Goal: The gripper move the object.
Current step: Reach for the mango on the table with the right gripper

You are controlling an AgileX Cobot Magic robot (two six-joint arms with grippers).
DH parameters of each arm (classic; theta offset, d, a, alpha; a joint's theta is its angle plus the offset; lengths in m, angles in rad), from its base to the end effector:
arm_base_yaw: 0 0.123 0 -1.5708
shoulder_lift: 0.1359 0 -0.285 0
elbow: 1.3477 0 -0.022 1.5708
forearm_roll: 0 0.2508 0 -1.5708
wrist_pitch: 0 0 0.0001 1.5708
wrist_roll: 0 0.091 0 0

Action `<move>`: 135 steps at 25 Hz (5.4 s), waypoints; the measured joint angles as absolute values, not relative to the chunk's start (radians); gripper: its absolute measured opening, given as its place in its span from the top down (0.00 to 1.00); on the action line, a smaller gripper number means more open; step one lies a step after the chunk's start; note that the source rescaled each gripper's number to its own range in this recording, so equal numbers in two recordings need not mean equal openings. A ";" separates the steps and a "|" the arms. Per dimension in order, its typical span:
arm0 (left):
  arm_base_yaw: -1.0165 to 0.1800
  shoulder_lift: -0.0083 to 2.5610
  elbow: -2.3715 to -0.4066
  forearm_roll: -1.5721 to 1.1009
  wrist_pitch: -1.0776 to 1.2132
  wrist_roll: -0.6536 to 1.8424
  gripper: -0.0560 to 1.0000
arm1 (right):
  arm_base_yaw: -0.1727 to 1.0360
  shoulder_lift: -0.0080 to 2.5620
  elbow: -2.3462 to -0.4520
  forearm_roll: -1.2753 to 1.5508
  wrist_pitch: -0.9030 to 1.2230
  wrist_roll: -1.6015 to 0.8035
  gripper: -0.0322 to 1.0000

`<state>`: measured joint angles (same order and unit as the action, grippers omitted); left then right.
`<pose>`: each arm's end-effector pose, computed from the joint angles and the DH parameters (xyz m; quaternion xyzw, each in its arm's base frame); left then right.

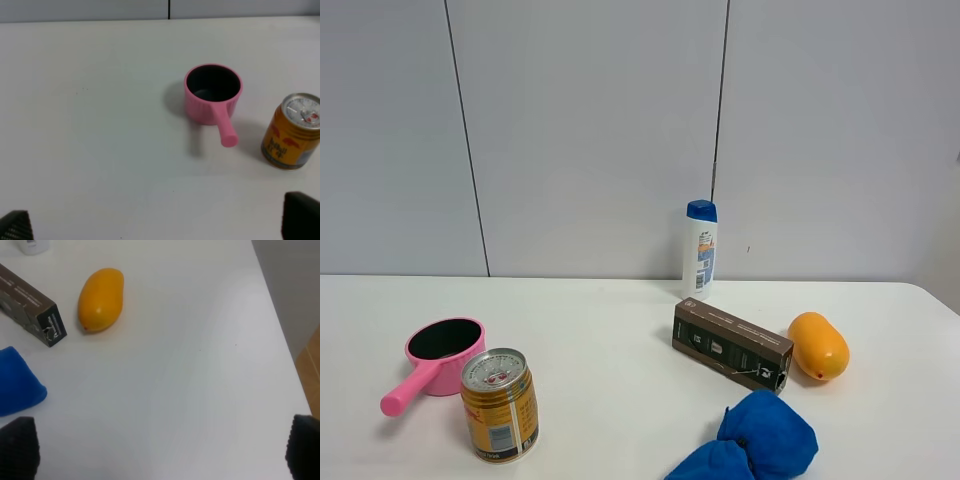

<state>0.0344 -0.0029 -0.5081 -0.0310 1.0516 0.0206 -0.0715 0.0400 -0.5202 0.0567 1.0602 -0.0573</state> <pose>-0.0058 -0.0027 0.2803 -0.0052 0.8478 -0.0009 0.5302 -0.0005 0.0046 0.2832 0.0053 0.8579 -0.0047 0.5138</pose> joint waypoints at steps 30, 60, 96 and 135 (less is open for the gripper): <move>0.034 -0.003 -0.508 -0.031 1.052 0.020 0.00 | -0.072 1.300 -1.491 0.075 1.217 0.107 0.00; 0.034 -0.003 -0.508 -0.031 1.052 0.020 0.00 | -0.011 1.886 -1.572 0.119 1.063 0.115 0.00; 0.034 -0.003 -0.508 -0.031 1.052 0.020 0.00 | 0.131 2.171 -1.699 0.015 1.119 0.286 0.02; 0.034 -0.003 -0.508 -0.031 1.052 0.020 0.00 | 0.133 2.299 -1.702 0.024 1.089 0.289 0.90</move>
